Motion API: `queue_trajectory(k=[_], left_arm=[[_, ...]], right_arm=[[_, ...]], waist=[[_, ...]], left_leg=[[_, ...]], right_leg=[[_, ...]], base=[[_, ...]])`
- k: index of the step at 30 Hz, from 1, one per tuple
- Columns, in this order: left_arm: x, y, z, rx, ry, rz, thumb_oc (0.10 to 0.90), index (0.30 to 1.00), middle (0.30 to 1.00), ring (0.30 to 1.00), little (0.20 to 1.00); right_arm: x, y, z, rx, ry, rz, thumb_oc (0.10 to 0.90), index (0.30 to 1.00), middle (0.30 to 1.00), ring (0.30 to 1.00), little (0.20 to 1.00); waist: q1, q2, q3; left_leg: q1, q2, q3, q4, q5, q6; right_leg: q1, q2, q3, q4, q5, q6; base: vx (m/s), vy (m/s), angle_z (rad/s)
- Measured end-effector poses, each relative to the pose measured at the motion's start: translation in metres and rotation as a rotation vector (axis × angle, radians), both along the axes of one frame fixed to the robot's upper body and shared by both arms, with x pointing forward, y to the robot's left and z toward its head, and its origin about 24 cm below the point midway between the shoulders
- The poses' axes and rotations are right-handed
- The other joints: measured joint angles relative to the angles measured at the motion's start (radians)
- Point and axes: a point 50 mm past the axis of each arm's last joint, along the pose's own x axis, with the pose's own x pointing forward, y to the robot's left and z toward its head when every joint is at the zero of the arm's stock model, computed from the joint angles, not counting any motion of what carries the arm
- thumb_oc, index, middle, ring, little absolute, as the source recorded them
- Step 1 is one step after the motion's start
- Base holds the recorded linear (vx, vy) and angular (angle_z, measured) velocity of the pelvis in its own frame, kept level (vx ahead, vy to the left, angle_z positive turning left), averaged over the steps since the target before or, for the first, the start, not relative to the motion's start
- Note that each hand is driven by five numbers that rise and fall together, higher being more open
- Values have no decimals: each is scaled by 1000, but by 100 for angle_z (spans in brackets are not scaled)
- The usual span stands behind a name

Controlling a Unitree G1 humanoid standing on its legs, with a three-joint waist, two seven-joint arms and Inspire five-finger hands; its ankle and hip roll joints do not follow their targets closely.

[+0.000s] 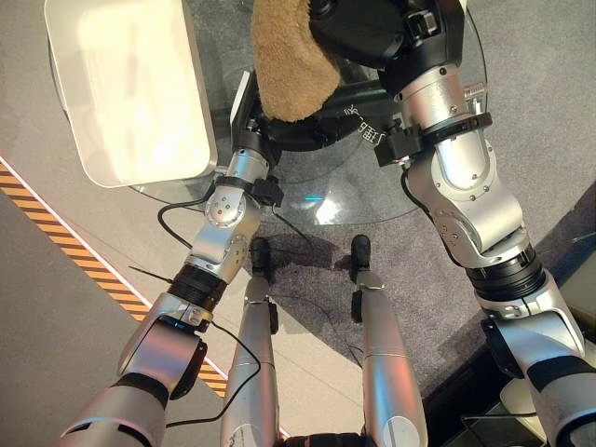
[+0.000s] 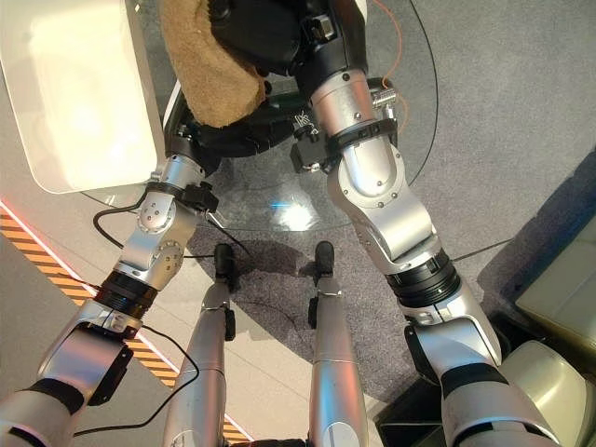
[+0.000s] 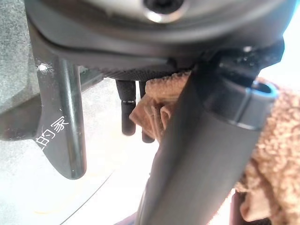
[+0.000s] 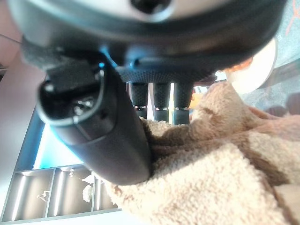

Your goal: Wipe the table with a cloth and put it in the basket.

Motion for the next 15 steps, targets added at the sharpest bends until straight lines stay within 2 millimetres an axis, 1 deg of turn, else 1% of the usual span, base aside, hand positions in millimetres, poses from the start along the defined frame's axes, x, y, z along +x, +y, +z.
queue_trajectory(k=[15], left_arm=[[0, 3, 2, -11, -5, 8, 800, 900, 900, 900, 900]], right_arm=[[1, -3, 1, 14, -4, -28, 100, 300, 300, 300, 200]], waist=[[-8, 0, 0]], left_leg=[[0, 0, 0, -2, 0, 0]], right_leg=[[0, 0, 0, -1, 0, 0]], base=[[0, 0, 0]])
